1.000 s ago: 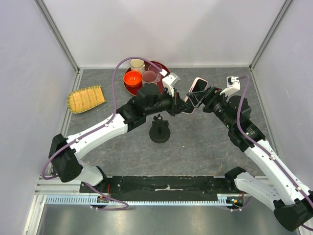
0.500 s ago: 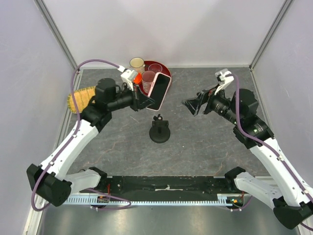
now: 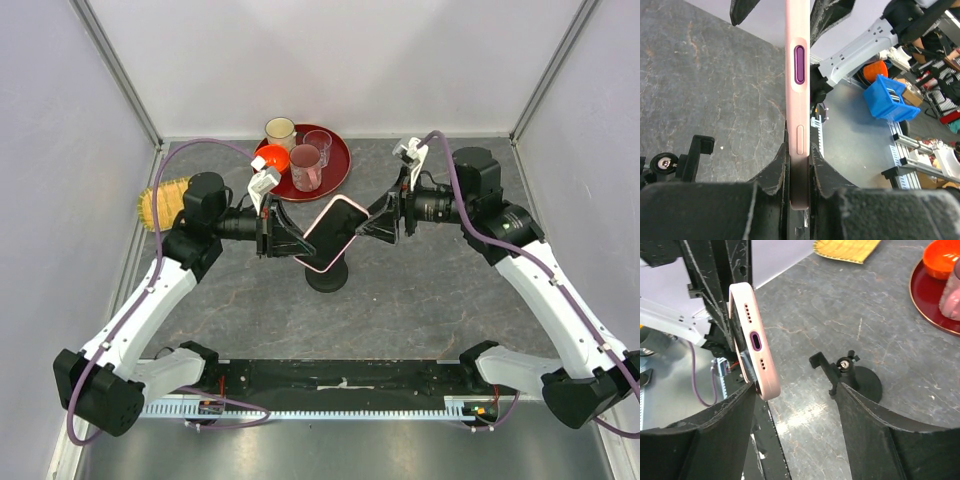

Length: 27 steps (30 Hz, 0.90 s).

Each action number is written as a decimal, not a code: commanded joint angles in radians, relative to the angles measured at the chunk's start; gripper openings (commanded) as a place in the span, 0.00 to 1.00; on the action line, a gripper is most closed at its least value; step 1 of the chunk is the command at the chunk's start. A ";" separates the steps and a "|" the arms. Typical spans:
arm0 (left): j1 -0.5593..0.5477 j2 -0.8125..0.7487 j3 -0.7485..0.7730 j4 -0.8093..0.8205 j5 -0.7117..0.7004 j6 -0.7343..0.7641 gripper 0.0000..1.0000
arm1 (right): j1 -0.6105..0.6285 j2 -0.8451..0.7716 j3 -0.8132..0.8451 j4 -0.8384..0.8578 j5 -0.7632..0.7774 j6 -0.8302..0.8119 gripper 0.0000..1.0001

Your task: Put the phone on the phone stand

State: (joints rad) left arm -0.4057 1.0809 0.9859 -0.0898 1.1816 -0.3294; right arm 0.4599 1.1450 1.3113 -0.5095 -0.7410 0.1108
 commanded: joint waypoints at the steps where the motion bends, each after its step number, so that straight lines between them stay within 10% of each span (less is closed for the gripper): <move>1: -0.005 -0.041 0.008 0.159 0.150 -0.040 0.02 | -0.029 -0.004 0.037 0.040 -0.269 0.001 0.71; 10: -0.033 0.000 -0.003 0.177 0.154 -0.053 0.02 | -0.021 -0.010 -0.044 0.352 -0.350 0.260 0.55; 24: -0.033 0.014 -0.021 0.162 0.144 -0.026 0.02 | 0.065 0.045 -0.073 0.376 -0.345 0.270 0.33; 27: -0.033 0.013 -0.024 0.154 0.139 -0.022 0.02 | 0.072 0.036 -0.078 0.384 -0.334 0.262 0.06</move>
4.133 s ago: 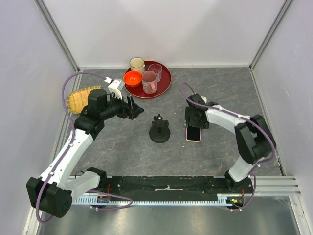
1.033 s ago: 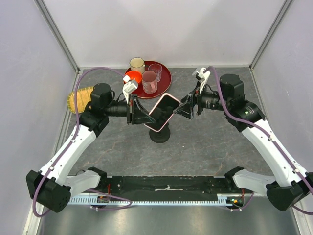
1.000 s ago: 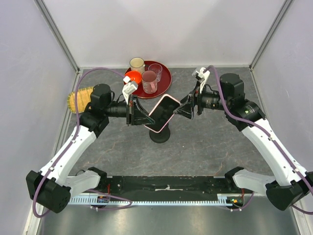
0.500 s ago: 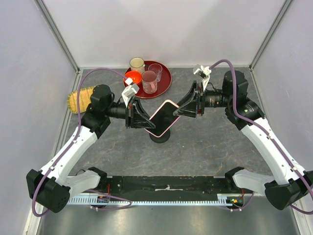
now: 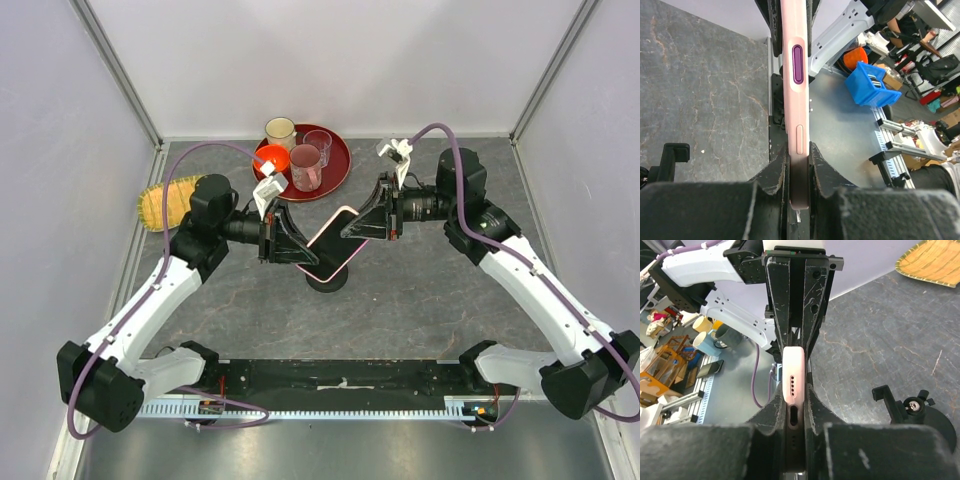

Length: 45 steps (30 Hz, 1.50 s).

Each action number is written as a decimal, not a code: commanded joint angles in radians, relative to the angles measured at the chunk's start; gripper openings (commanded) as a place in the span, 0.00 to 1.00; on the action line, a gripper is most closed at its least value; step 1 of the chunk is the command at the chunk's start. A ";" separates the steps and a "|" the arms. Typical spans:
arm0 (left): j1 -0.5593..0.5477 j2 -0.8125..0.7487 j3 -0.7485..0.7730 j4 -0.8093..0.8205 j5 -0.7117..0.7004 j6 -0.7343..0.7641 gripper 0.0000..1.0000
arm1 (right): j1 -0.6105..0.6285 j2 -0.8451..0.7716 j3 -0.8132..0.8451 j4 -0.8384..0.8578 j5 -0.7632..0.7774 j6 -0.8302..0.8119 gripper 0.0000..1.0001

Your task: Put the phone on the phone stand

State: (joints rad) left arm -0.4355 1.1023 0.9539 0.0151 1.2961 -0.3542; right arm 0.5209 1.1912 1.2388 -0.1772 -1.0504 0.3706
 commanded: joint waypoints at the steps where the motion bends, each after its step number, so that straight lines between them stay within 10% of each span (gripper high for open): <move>1: -0.003 -0.010 0.008 0.045 0.020 0.004 0.02 | 0.010 -0.015 -0.009 0.051 -0.014 -0.001 0.00; 2: -0.003 -0.010 0.017 0.016 -0.042 0.012 0.03 | 0.011 -0.042 -0.016 0.051 0.040 -0.019 0.00; 5: 0.001 -0.028 0.037 -0.096 -0.323 0.040 0.76 | 0.011 -0.123 -0.029 -0.020 0.355 -0.110 0.00; 14: -0.032 -0.148 -0.106 -0.144 -0.803 0.058 0.60 | 0.011 -0.329 -0.045 -0.194 0.950 -0.208 0.00; 28: -0.437 -0.214 -0.159 -0.204 -1.510 0.136 0.61 | 0.011 -0.245 0.050 -0.298 0.909 -0.291 0.00; 45: -0.508 -0.122 -0.172 -0.211 -1.571 0.087 0.55 | 0.011 -0.202 0.053 -0.317 0.710 -0.337 0.00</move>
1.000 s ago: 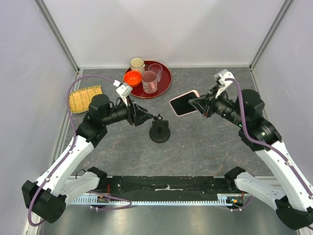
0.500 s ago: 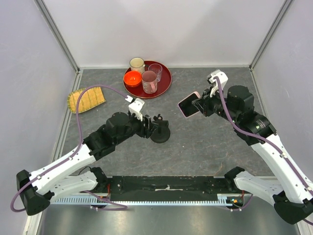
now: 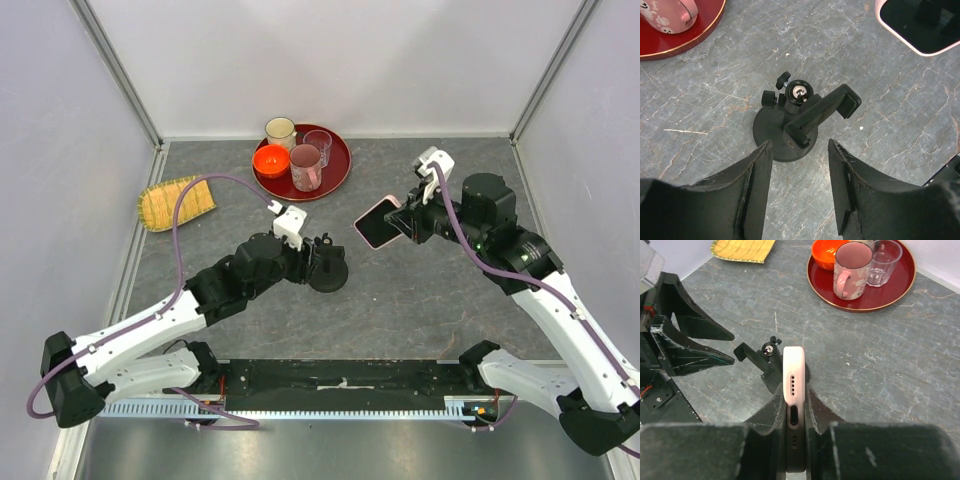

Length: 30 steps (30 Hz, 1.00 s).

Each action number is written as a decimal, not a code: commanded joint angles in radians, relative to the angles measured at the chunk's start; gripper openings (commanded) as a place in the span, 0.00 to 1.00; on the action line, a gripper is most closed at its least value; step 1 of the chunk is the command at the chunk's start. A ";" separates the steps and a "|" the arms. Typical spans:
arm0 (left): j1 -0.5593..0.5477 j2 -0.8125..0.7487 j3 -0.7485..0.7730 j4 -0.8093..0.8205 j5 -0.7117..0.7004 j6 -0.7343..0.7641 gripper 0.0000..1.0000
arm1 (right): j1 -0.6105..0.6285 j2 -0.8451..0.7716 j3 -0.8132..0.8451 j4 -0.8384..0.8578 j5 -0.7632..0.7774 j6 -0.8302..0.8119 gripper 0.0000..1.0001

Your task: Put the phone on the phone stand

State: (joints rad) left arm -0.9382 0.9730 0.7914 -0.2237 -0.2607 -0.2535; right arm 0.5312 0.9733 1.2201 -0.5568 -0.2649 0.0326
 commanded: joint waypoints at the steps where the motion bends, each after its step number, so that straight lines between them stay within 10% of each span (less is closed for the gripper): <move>1: -0.007 0.010 -0.011 0.029 -0.012 -0.015 0.56 | 0.001 0.022 0.078 0.058 -0.082 0.001 0.00; 30: -0.005 0.069 -0.037 0.126 -0.077 0.042 0.13 | 0.119 0.183 0.108 -0.049 -0.292 -0.172 0.00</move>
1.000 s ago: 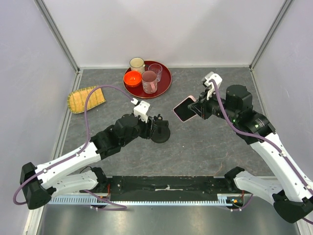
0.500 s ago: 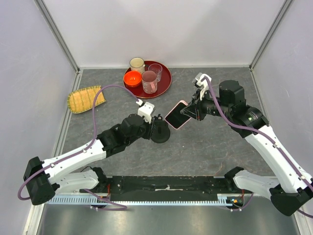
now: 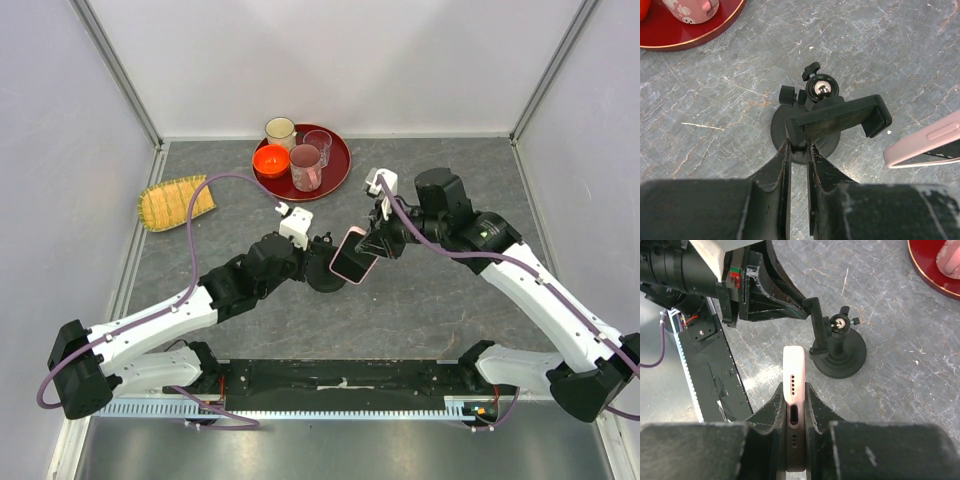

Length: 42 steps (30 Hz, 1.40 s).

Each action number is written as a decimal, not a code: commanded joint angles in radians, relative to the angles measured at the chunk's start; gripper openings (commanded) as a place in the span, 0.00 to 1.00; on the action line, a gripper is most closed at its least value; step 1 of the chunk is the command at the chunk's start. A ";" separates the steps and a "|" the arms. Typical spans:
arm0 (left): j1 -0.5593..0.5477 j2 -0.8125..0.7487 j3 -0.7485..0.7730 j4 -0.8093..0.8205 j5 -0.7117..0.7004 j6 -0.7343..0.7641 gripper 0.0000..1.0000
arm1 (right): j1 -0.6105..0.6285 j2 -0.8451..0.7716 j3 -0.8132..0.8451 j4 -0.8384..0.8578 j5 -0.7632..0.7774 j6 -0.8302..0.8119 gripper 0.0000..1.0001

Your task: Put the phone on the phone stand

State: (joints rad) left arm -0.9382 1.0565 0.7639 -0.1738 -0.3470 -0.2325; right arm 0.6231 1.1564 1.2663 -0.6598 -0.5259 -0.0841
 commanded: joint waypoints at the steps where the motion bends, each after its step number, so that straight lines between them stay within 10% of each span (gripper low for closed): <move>1: -0.005 -0.015 -0.012 0.077 0.009 0.022 0.11 | 0.041 0.003 0.064 0.054 -0.043 -0.066 0.00; 23: 0.016 -0.041 0.009 -0.018 0.344 0.315 0.02 | 0.141 0.202 0.001 0.256 -0.336 -0.681 0.00; 42: 0.045 0.036 0.110 -0.174 0.620 0.529 0.02 | 0.139 0.361 0.229 -0.061 -0.303 -1.016 0.00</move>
State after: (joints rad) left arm -0.8509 1.0515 0.8230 -0.2943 0.1101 0.1112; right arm 0.7433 1.4734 1.3987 -0.8074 -0.8848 -1.0000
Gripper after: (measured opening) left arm 0.184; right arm 0.180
